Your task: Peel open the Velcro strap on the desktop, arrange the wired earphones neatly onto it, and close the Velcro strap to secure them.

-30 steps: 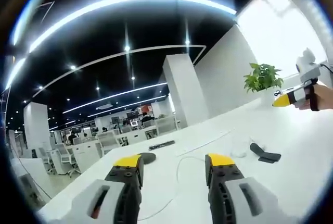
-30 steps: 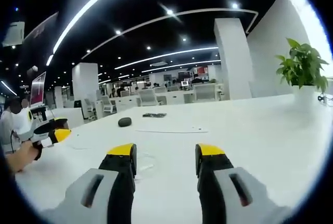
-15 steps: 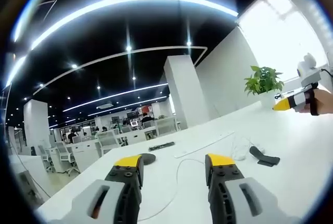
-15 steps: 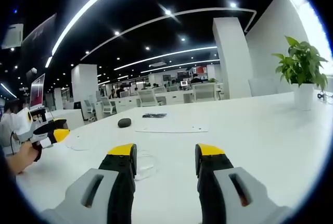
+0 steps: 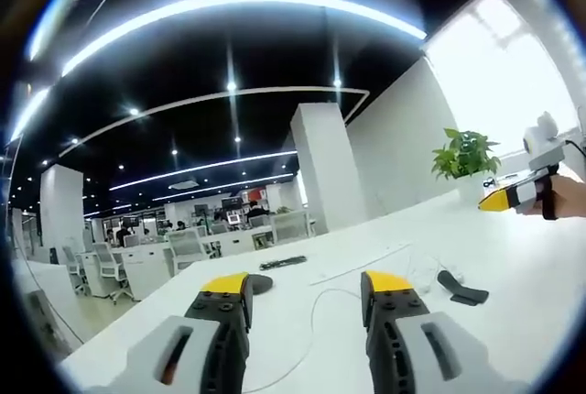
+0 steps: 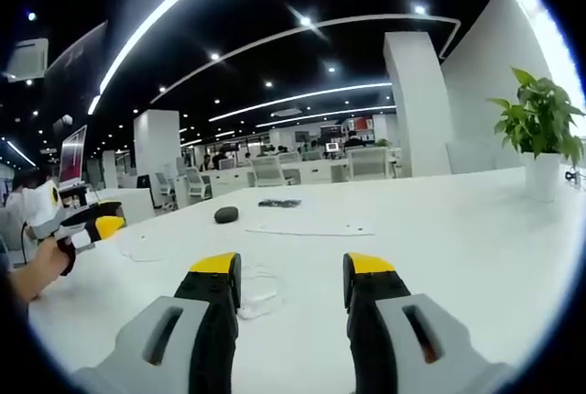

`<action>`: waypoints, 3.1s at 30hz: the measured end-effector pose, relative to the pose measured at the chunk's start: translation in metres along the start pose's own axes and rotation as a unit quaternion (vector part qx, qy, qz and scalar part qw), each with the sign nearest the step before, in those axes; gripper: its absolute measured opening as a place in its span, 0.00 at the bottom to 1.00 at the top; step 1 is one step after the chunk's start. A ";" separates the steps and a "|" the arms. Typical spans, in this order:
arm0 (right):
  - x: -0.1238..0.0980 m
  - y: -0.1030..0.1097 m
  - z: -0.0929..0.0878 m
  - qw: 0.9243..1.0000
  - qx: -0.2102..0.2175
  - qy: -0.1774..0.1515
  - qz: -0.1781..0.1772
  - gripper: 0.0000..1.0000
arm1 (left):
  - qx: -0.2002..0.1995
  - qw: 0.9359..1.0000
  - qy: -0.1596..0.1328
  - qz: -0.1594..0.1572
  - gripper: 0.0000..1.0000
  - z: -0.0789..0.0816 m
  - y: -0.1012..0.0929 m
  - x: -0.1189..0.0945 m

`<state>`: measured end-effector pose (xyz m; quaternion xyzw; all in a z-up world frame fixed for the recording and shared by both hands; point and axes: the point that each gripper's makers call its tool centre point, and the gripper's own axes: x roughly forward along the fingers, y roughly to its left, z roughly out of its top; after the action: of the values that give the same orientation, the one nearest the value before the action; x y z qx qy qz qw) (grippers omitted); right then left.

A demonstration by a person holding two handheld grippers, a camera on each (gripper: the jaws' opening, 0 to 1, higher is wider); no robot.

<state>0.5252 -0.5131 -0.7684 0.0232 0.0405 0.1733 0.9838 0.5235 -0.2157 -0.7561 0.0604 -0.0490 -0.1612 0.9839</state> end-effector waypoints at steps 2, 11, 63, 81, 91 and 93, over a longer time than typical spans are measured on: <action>0.001 0.001 0.000 1.000 -0.004 0.002 0.003 0.46 | -0.002 1.000 -0.001 -0.002 0.49 0.001 0.000 0.000; 0.007 0.016 0.000 0.999 -0.026 0.016 0.035 0.46 | -0.007 1.000 -0.007 -0.018 0.48 0.005 -0.005 0.000; 0.036 0.039 -0.035 0.986 -0.031 0.087 0.140 0.41 | 0.001 0.998 0.010 -0.057 0.50 -0.005 -0.021 0.004; 0.037 0.061 -0.061 0.975 -0.025 0.124 0.184 0.35 | -0.005 0.998 0.008 -0.064 0.50 -0.003 -0.023 0.003; 0.037 0.070 -0.073 0.970 -0.022 0.141 0.197 0.32 | -0.008 0.998 0.008 -0.067 0.50 -0.001 -0.023 0.001; 0.037 0.072 -0.074 0.969 -0.021 0.143 0.200 0.32 | -0.008 0.998 0.008 -0.067 0.50 -0.001 -0.023 0.001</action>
<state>0.5292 -0.4303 -0.8405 -0.0153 0.1714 0.3691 0.9133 0.5174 -0.2375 -0.7605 0.0568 -0.0353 -0.2269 0.9716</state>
